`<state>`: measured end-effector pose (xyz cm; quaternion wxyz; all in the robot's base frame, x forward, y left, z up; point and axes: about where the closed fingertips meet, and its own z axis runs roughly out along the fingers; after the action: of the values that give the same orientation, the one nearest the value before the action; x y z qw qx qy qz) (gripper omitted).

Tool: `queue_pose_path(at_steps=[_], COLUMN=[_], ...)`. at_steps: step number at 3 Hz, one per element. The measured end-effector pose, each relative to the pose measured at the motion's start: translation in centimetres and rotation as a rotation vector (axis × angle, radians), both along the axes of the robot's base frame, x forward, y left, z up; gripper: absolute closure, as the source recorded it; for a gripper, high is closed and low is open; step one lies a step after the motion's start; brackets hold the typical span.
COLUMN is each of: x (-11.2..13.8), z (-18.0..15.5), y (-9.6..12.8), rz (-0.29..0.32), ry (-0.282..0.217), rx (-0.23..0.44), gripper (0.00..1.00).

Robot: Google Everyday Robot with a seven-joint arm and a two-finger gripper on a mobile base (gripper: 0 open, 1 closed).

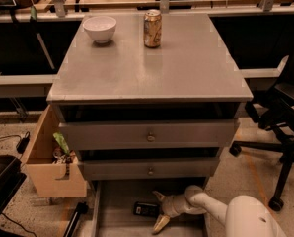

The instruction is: Pick rxbar chocolate from bottom drawer and place on counter

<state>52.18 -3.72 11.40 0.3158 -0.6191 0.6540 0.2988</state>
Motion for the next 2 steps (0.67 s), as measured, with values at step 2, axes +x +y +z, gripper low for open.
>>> queue_pose_path(at_steps=[2], x=[0.83], z=[-1.77], y=[0.38], rz=[-0.019], ry=[0.029], rx=[-0.003], gripper=[0.17])
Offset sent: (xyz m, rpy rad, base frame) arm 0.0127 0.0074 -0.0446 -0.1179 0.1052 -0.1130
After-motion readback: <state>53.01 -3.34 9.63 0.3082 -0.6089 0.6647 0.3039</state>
